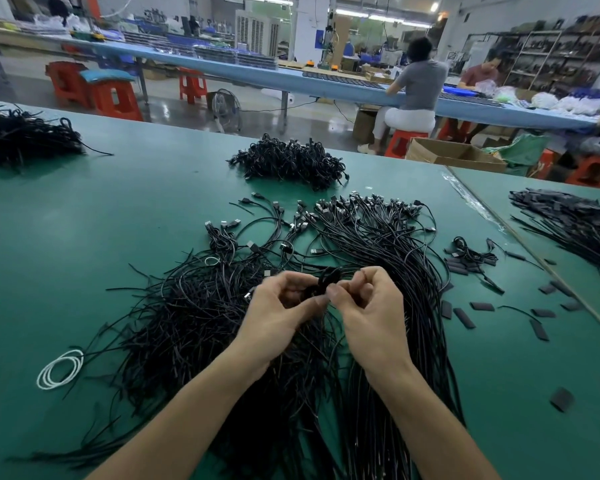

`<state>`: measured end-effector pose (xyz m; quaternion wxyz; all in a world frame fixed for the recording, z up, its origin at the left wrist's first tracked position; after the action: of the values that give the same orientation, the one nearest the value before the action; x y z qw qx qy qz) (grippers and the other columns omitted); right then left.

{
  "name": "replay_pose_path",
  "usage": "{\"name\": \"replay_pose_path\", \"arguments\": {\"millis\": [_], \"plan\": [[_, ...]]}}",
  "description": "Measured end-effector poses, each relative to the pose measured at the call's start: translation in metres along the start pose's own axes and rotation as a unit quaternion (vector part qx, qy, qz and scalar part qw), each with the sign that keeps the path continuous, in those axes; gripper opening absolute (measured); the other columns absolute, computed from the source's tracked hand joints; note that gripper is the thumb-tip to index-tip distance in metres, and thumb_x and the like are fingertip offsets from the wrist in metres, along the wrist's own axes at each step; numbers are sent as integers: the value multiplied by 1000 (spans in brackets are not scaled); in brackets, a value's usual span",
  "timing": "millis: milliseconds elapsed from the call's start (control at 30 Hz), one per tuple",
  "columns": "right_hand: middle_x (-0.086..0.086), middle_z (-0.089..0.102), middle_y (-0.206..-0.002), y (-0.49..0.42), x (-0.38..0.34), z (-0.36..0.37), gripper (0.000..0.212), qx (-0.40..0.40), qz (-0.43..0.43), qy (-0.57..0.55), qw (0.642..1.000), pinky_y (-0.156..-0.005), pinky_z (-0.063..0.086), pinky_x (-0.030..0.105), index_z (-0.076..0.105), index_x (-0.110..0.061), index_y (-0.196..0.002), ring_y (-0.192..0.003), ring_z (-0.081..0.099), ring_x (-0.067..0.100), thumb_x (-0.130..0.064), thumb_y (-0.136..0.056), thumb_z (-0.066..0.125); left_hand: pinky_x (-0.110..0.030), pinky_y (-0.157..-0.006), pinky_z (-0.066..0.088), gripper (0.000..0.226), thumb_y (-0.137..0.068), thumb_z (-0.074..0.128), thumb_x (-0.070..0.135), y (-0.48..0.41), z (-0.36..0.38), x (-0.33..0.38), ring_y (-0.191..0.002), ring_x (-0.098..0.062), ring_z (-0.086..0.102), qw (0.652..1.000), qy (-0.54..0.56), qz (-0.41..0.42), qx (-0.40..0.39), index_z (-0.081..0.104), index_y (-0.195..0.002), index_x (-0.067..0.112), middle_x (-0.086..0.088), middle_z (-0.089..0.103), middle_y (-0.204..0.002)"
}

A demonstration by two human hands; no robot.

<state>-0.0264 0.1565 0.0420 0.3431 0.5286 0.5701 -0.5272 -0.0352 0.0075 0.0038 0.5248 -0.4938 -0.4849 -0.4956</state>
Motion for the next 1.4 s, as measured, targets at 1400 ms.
{"name": "replay_pose_path", "arguments": {"millis": [1400], "plan": [[-8,62,-76,11,-33,5,36,66,-211,155,963,-66,51,21,44,-27,-75,-74,61,10,-7,-91,69,-21,-48,48,18,-93,67,9,12,22,-3,-50,-14,60,996,78,-17,-38,52,-85,3,-6,64,-60]]}}
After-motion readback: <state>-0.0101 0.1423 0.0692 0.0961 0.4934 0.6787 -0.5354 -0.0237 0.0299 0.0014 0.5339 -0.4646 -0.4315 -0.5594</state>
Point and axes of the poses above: each hand's wrist, its own y-axis away from the middle knuckle, its own z-axis out of the palm, x = y × z, the point moved 7 cm from there along -y, towards the middle knuckle
